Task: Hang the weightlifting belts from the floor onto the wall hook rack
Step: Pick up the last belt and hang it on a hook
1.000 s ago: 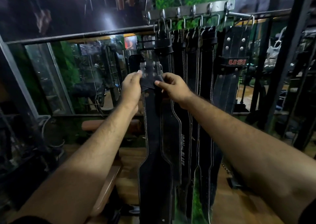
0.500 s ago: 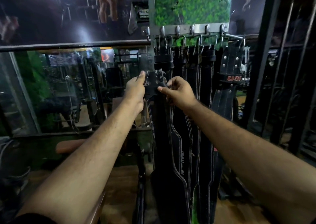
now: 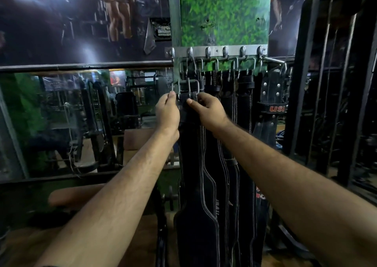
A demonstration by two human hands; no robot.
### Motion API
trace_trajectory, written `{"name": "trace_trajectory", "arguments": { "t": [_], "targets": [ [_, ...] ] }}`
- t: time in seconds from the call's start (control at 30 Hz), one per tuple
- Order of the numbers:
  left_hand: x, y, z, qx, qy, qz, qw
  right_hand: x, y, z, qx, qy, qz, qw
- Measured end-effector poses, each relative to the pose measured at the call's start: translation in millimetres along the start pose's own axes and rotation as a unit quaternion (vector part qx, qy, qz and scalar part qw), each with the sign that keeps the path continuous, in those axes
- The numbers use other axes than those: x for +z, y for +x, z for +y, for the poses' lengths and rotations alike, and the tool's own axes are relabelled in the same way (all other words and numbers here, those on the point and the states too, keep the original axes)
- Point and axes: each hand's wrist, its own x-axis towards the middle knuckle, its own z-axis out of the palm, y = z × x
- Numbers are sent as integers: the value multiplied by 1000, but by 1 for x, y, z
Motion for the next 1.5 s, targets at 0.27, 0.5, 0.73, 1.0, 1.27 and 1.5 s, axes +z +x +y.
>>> {"name": "trace_trajectory", "arguments": {
  "t": [0.27, 0.5, 0.73, 1.0, 1.27, 1.5],
  "targets": [
    [10, 52, 44, -28, -35, -16, 999, 17, 45, -27, -8, 99, 31, 995],
    [21, 92, 60, -22, -33, 58, 998, 32, 90, -43, 41, 41, 57, 997],
    [23, 117, 56, -57, -48, 60, 995, 48, 122, -35, 90, -21, 60, 994],
    [14, 123, 27, -59, -58, 28, 996, 52, 107, -22, 79, -71, 79, 991],
    [-5, 97, 15, -36, -41, -56, 997, 53, 58, 4, 11, 28, 66, 997],
    [-19, 70, -20, -23, 11, -74, 997, 47, 21, 46, 54, 147, -18, 988]
  ]
}}
